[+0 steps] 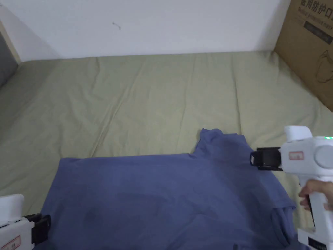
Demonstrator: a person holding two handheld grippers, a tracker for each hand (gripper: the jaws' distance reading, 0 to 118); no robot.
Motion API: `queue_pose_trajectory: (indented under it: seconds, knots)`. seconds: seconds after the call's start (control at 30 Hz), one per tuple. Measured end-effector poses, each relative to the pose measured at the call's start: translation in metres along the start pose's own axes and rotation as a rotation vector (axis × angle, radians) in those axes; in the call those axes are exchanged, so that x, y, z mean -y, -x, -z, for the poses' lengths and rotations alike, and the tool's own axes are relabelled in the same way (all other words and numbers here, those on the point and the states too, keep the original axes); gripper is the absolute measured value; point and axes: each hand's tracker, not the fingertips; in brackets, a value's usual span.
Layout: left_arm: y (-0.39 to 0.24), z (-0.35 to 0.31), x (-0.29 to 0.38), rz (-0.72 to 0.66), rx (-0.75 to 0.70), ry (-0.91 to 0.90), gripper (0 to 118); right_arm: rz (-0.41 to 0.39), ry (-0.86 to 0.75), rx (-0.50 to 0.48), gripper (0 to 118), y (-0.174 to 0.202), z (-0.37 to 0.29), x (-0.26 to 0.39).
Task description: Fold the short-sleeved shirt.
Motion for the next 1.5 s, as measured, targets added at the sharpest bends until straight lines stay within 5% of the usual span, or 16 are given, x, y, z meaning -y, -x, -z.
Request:
queue_pose_trajectory:
  seconds: [0.23,0.37,0.5,0.77,0.87,0.9,1.0,1.27,1.3,1.4,1.5]
  knots:
    - [0.003,0.027,-0.005,-0.012,-0.009,0.045,0,0.057,0.185,0.051,98,-0.011,0.108,-0.028]
    - [0.005,0.034,-0.001,-0.009,-0.017,0.07,0,0.058,0.22,0.069,83,-0.013,0.117,-0.024]
    - [0.007,0.033,-0.001,-0.009,-0.017,0.08,0,-0.003,0.186,0.054,3,-0.007,0.098,-0.029]
    - [0.016,0.036,-0.032,-0.047,-0.01,0.046,1,0.015,0.191,0.078,3,0.002,0.098,-0.031]
    - [0.018,0.052,-0.067,-0.065,0.01,-0.007,79,0.019,0.187,0.07,3,0.001,0.096,-0.031]
    - [0.02,0.062,-0.081,-0.071,0.016,-0.008,95,0.012,0.186,0.07,3,0.001,0.096,-0.031]
    - [0.017,0.1,-0.121,-0.061,0.018,-0.006,111,0.006,0.187,0.07,3,0.002,0.097,-0.03]
    - [0.022,0.206,-0.16,-0.055,-0.099,0.178,107,0.003,0.197,0.068,3,0.0,0.107,-0.029]
    - [0.021,0.212,-0.153,-0.064,-0.091,0.216,90,-0.002,0.2,0.071,3,0.001,0.108,-0.029]
    - [0.011,0.202,-0.143,-0.032,-0.129,0.14,76,-0.028,0.2,0.082,3,0.004,0.108,-0.03]
    - [0.006,0.191,-0.145,0.017,-0.13,0.124,32,-0.046,0.197,0.084,3,0.005,0.102,-0.033]
